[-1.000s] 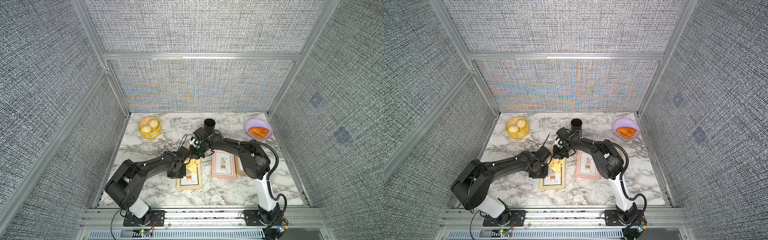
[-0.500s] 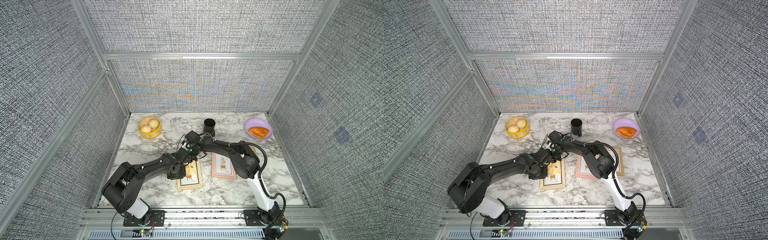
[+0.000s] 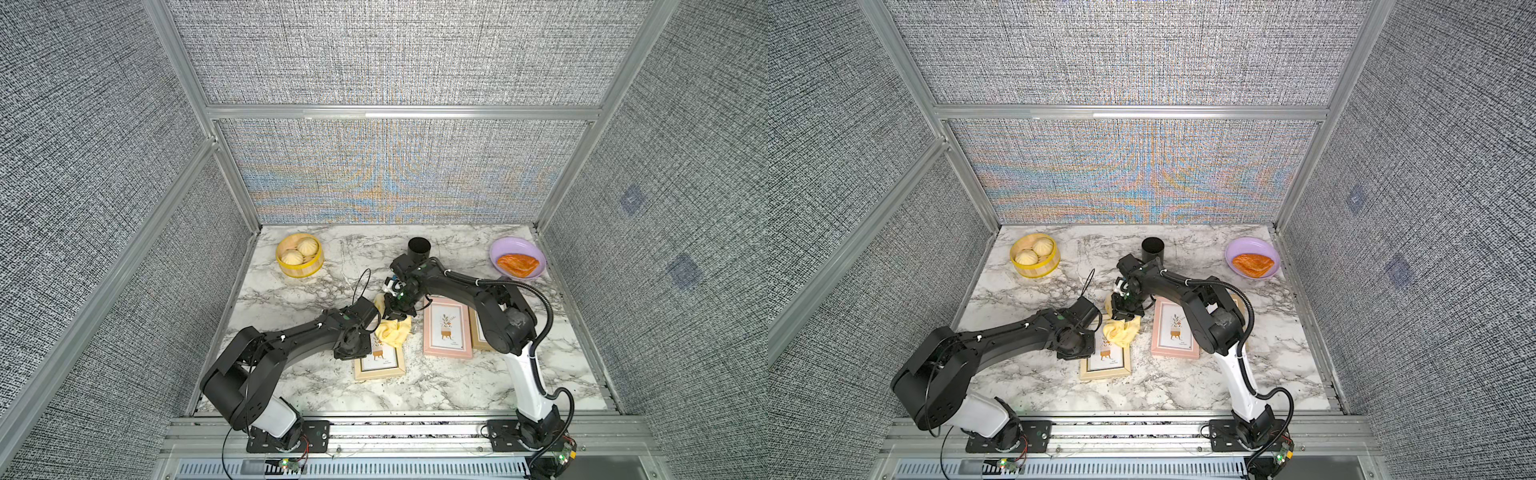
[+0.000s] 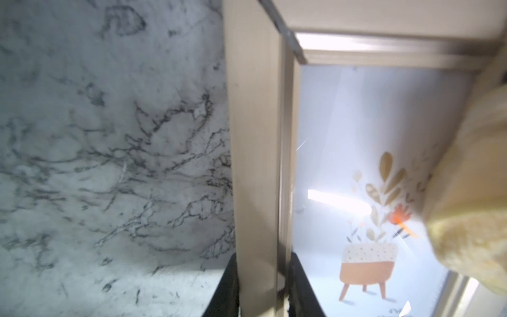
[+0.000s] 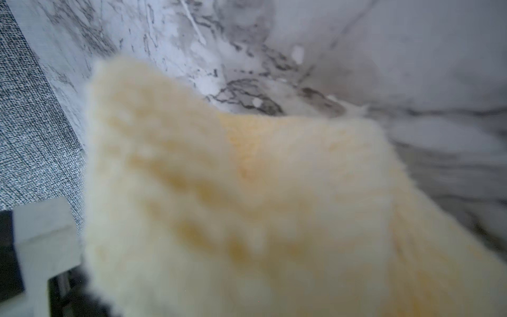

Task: Wipe the picture frame with a cloth
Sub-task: Wipe the dirt from the picture frame.

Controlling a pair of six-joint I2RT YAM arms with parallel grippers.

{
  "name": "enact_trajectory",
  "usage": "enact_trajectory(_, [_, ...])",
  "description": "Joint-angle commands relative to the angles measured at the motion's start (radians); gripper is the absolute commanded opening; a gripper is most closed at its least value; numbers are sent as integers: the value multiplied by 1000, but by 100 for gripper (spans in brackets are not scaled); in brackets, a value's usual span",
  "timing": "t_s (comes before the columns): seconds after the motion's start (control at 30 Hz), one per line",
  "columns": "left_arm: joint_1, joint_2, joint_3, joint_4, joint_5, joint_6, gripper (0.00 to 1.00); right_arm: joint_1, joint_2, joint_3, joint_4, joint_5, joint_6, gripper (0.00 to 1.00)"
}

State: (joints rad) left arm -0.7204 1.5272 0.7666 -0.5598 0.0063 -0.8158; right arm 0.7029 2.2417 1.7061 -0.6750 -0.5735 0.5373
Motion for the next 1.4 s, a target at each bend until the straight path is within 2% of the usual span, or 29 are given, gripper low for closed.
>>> enact_trajectory(0.0, [-1, 4, -14, -38, 27, 23, 4, 44, 50, 69, 40, 35, 33, 0])
enact_trajectory(0.17, [-1, 9, -16, -26, 36, 41, 4, 86, 135, 191, 100, 9, 112, 0])
enact_trajectory(0.27, [-1, 14, -18, -15, 44, 50, 4, 92, 155, 191, 197, -45, 150, 0])
enact_trajectory(0.33, [-1, 21, -17, -15, 44, 55, 4, 83, 161, 198, 174, -44, 137, 0])
enact_trajectory(0.6, [-1, 14, -35, -12, 36, 52, 4, -49, 28, 7, 82, 53, 44, 0])
enact_trajectory(0.7, [-1, 10, -41, 1, 42, 62, 4, -64, 6, -11, 51, 75, 11, 0])
enact_trajectory(0.9, [-1, 43, -18, 25, 71, 117, 3, -6, 52, 70, 64, 53, 34, 0])
enact_trajectory(1.17, [-1, 59, -15, 36, 77, 136, 2, 79, 199, 300, 41, 17, 95, 0])
enact_trajectory(1.27, [-1, 59, -23, 39, 75, 129, 2, 70, 192, 281, 16, 46, 80, 0])
enact_trajectory(1.37, [-1, 62, -23, 39, 69, 121, 1, 32, 139, 192, 6, 75, 56, 0])
